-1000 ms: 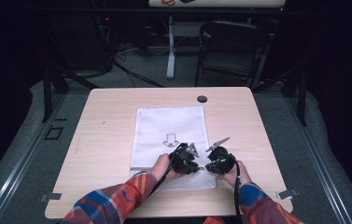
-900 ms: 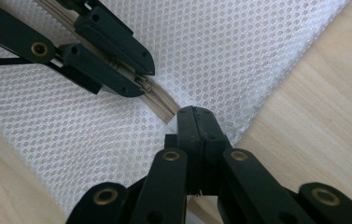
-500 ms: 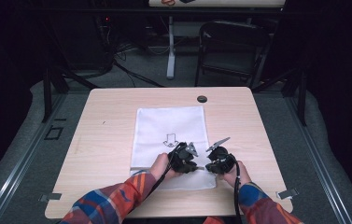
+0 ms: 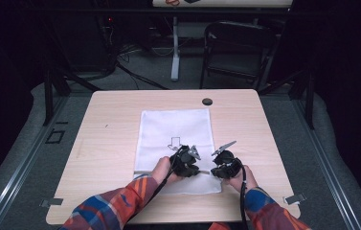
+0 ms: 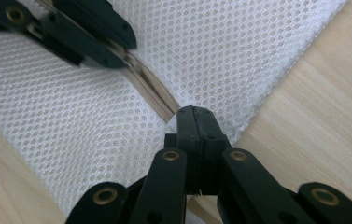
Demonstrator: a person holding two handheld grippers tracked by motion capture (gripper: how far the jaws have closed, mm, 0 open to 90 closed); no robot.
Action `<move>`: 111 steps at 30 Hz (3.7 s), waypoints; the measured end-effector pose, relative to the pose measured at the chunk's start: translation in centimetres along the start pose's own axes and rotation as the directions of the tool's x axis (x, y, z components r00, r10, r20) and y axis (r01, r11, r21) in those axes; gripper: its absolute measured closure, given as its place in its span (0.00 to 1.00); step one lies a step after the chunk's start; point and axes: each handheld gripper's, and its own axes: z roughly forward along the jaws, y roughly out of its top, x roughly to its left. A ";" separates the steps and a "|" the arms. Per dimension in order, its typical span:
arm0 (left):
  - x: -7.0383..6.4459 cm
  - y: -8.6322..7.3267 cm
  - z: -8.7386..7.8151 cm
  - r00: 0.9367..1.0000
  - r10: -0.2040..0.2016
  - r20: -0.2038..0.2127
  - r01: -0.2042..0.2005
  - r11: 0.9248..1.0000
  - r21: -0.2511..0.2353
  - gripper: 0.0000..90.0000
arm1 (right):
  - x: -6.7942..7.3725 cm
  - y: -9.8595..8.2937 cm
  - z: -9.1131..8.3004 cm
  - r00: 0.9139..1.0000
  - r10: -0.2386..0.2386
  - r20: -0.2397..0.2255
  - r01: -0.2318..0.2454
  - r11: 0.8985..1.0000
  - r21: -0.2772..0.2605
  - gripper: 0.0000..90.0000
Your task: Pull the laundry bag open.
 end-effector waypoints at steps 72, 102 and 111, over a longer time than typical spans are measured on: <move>0.2 -3.5 -2.1 0.999 -0.043 0.000 0.043 0.999 0.015 0.82 | 0.1 0.1 0.0 1.000 -0.016 0.011 0.016 1.000 0.007 1.00; 0.5 -2.2 -1.9 0.998 -0.006 -0.059 0.006 1.000 -0.009 0.91 | 0.3 -0.1 0.4 0.999 0.034 -0.006 -0.034 0.998 -0.054 1.00; 0.8 -2.7 -1.8 0.999 -0.019 -0.032 0.020 1.000 0.006 0.92 | 0.2 0.0 0.2 1.000 0.009 -0.005 -0.009 1.000 -0.018 1.00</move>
